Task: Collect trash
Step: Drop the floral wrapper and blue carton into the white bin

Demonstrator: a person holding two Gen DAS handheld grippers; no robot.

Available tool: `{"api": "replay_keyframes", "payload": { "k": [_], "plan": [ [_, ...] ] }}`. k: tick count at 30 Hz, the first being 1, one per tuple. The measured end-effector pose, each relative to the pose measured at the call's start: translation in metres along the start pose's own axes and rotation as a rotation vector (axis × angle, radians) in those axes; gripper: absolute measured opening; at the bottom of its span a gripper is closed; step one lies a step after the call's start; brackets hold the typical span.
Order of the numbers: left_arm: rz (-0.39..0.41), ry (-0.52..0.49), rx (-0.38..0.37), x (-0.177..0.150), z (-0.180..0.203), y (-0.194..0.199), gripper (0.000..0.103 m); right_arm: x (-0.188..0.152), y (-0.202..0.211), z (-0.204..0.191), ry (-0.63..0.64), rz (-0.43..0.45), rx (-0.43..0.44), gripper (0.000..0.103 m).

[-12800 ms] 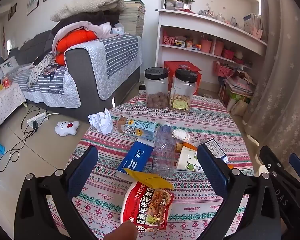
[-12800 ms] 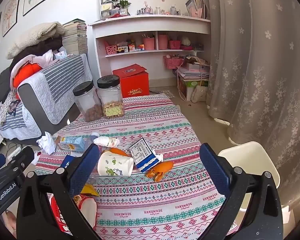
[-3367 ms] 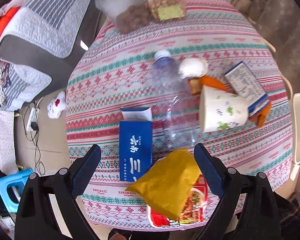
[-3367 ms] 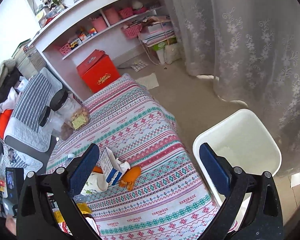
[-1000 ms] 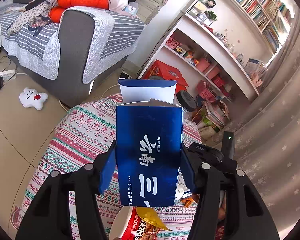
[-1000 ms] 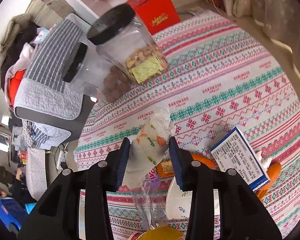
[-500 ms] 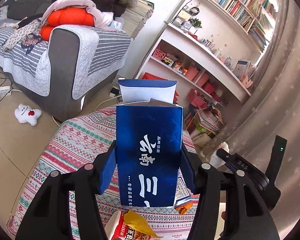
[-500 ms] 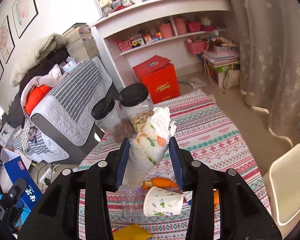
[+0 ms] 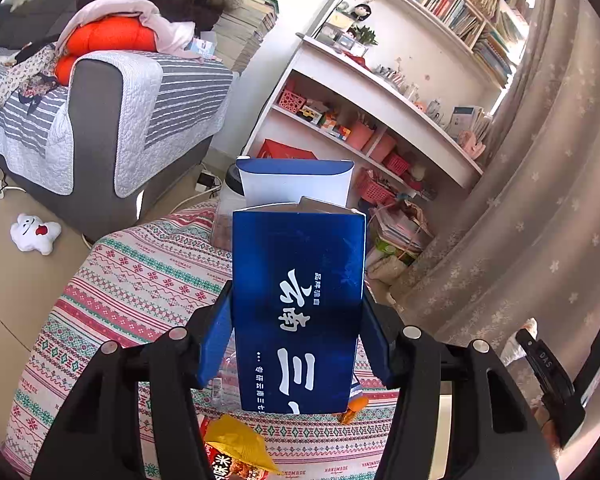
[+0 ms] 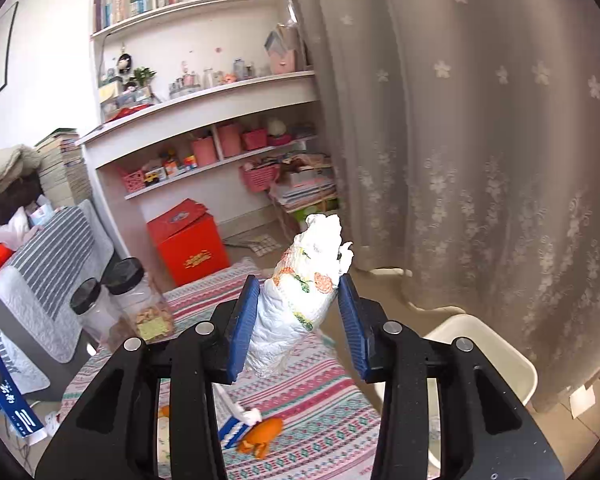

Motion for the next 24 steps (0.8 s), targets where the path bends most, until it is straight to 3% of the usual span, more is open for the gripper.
{"api": "replay_keyframes", "payload": {
  "k": [7, 9, 11, 15, 21, 24],
  "plan": [
    [-0.03, -0.04, -0.026, -0.021, 0.027, -0.011, 0.057, -0.03, -0.015, 0.085, -0.013, -0.124, -0.245, 0.043],
    [-0.042, -0.051, -0.038, -0.028, 0.036, -0.015, 0.057, -0.043, -0.022, 0.104, -0.043, -0.191, -0.308, 0.068],
    [-0.063, -0.052, -0.061, -0.037, 0.047, -0.018, 0.057, -0.048, -0.024, 0.117, -0.092, -0.215, -0.329, 0.072],
    [-0.104, -0.099, -0.113, -0.058, 0.08, -0.024, 0.057, -0.03, -0.017, 0.137, -0.151, -0.123, -0.379, 0.093],
    [-0.182, -0.205, -0.259, -0.098, 0.16, -0.032, 0.057, 0.001, -0.009, 0.175, -0.227, -0.009, -0.452, 0.096],
    [-0.264, -0.184, -0.326, -0.126, 0.203, -0.047, 0.057, 0.009, -0.004, 0.201, -0.286, 0.018, -0.5, 0.096]
  ]
}}
Point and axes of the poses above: each gripper's, at about its wrist camera, not at the fingertips, and y roughly against the way its jaws point, z to its right, x to its top, the point moved 5 cm from there along -y, roughly the way its jaws point, and after that the axes turned 13 degrees about z, right-handed, at the moved point
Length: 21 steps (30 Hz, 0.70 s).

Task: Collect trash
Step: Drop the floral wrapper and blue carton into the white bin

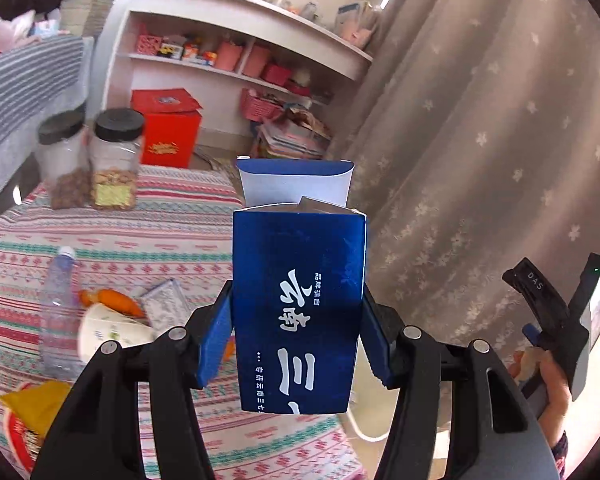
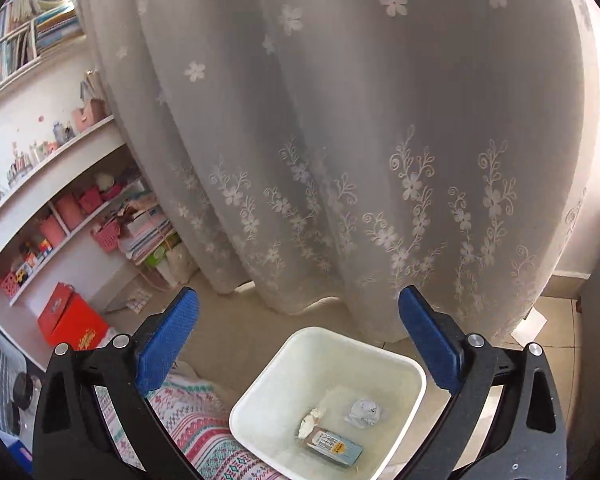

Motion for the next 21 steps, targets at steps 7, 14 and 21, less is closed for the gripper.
{"api": "replay_keyframes", "payload": {
  "k": [7, 14, 21],
  "plan": [
    [-0.147, -0.026, -0.132, -0.044, 0.088, -0.068, 0.057, 0.015, -0.015, 0.035, -0.126, -0.039, -0.035, 0.096],
    [-0.281, -0.035, -0.218, -0.088, 0.141, -0.106, 0.058, 0.032, -0.014, 0.061, -0.221, -0.011, -0.042, 0.096],
    [-0.431, -0.123, -0.163, -0.116, 0.139, -0.114, 0.08, 0.029, -0.015, 0.06, -0.267, -0.044, -0.008, 0.096]
  ]
}}
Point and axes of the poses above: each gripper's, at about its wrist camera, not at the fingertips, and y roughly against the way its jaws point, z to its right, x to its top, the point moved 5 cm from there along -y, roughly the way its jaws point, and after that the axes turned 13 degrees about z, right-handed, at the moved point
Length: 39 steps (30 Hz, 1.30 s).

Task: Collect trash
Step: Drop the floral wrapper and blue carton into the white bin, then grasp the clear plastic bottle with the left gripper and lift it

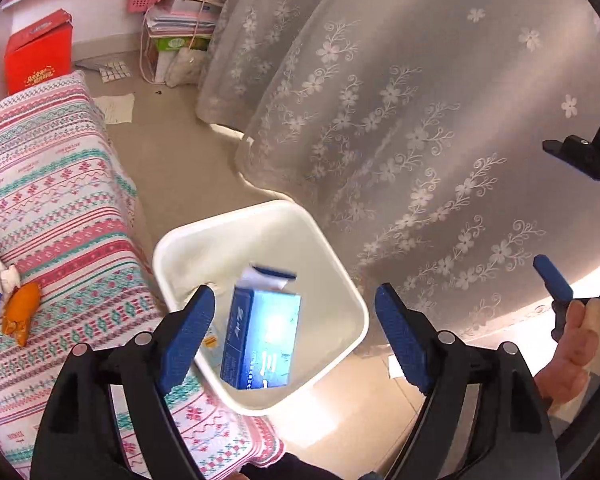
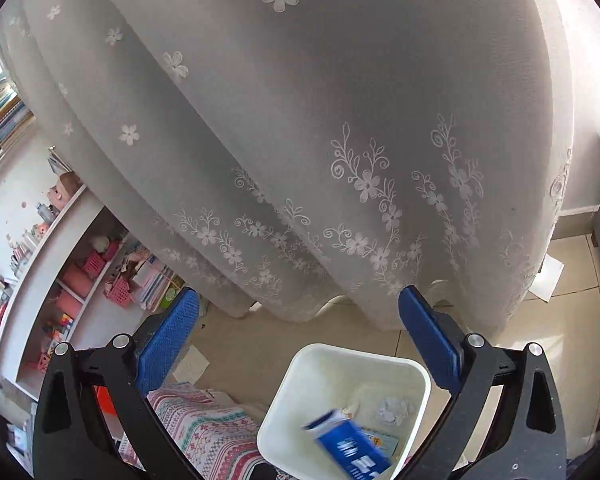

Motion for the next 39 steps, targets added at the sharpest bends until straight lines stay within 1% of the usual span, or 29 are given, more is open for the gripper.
{"api": "replay_keyframes", "payload": {
  "k": [3, 5, 8, 10, 13, 16, 20, 23, 29, 32, 34, 35, 37, 39],
  "plan": [
    [0.003, 0.005, 0.106, 0.015, -0.036, 0.016, 0.08, -0.008, -0.001, -0.01, 0.015, -0.041, 0.039, 0.096],
    [0.011, 0.013, 0.198, 0.029, -0.073, 0.034, 0.08, -0.02, -0.005, -0.023, 0.056, -0.101, 0.079, 0.096],
    [0.021, 0.019, 0.388, 0.05, -0.14, 0.065, 0.08, -0.044, -0.009, -0.044, 0.125, -0.205, 0.146, 0.096],
    [0.017, 0.032, 0.524, 0.063, -0.189, 0.084, 0.08, -0.059, -0.007, -0.059, 0.173, -0.255, 0.186, 0.096],
    [-0.044, 0.073, 0.657, 0.07, -0.259, 0.107, 0.08, -0.081, -0.003, -0.08, 0.243, -0.324, 0.24, 0.096],
    [-0.107, 0.149, 0.729, 0.063, -0.317, 0.121, 0.08, -0.101, 0.002, -0.096, 0.294, -0.383, 0.283, 0.096],
    [-0.159, 0.265, 0.783, 0.043, -0.377, 0.13, 0.08, -0.124, 0.009, -0.114, 0.354, -0.448, 0.325, 0.096],
    [-0.183, 0.339, 0.79, 0.028, -0.404, 0.127, 0.08, -0.138, 0.013, -0.124, 0.396, -0.475, 0.344, 0.096],
    [-0.181, 0.474, 0.759, 0.012, -0.44, 0.112, 0.08, -0.165, 0.017, -0.14, 0.454, -0.543, 0.373, 0.096],
    [-0.183, 0.524, 0.728, 0.005, -0.452, 0.105, 0.08, -0.175, 0.02, -0.146, 0.493, -0.553, 0.383, 0.096],
    [-0.19, 0.539, 0.709, 0.002, -0.456, 0.1, 0.072, -0.182, 0.021, -0.151, 0.524, -0.559, 0.391, 0.096],
    [-0.196, 0.547, 0.692, 0.0, -0.458, 0.098, 0.062, -0.185, 0.022, -0.153, 0.535, -0.564, 0.393, 0.096],
    [-0.178, 0.545, 0.694, 0.0, -0.458, 0.104, 0.061, -0.191, 0.022, -0.155, 0.555, -0.576, 0.397, 0.096],
    [-0.132, 0.542, 0.701, 0.005, -0.456, 0.117, 0.06, -0.196, 0.022, -0.157, 0.562, -0.597, 0.408, 0.096]
  ]
}}
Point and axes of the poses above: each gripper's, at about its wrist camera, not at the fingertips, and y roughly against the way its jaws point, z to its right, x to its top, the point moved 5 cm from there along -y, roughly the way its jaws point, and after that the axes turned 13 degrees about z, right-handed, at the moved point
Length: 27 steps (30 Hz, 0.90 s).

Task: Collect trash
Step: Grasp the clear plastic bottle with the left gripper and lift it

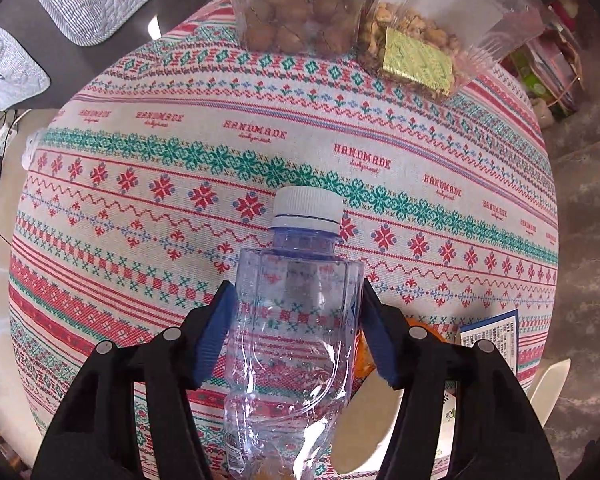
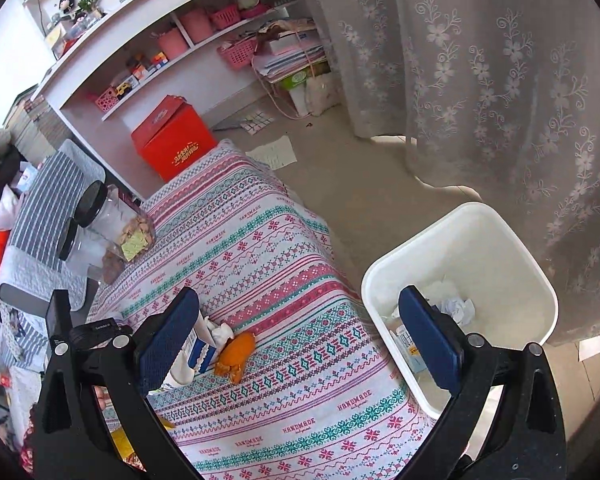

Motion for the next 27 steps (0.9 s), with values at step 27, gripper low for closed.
{"api": "replay_keyframes", "payload": {
  "k": [27],
  "plan": [
    [0.634, 0.16, -0.533, -0.051, -0.081, 0.285, 0.061, -0.087, -0.167, -0.151, 0.257, -0.552, 0.248, 0.078]
  ]
}}
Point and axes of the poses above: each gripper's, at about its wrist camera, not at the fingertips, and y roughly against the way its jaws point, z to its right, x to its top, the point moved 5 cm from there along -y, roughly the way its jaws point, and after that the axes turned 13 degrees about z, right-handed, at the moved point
